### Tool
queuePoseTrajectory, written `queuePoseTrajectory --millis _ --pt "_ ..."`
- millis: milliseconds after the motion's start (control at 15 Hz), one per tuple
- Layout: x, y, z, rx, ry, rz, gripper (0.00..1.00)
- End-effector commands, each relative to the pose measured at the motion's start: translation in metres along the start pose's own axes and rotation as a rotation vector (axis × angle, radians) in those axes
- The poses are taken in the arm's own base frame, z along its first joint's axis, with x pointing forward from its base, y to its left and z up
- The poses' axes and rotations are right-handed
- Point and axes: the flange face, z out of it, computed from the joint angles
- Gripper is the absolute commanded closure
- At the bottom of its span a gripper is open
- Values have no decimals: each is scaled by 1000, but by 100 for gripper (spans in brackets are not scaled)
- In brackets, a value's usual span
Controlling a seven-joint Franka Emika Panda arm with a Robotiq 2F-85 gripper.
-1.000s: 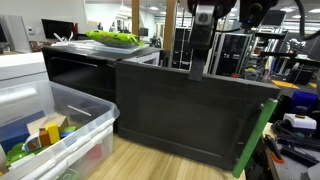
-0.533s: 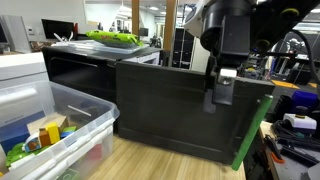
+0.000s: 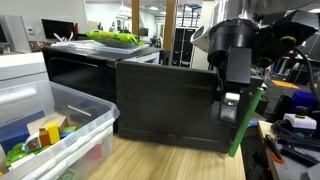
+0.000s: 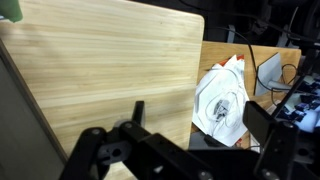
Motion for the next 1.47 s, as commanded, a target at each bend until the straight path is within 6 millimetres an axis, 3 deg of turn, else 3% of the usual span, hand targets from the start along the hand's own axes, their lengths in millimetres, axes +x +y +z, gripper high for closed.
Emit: queuePoseTrajectory --millis 0,733,1400 --pt "2 16 -10 -22 53 -1 0" --pt "33 76 -41 -138 228 96 0" --pt "85 129 -70 -240 427 235 0"
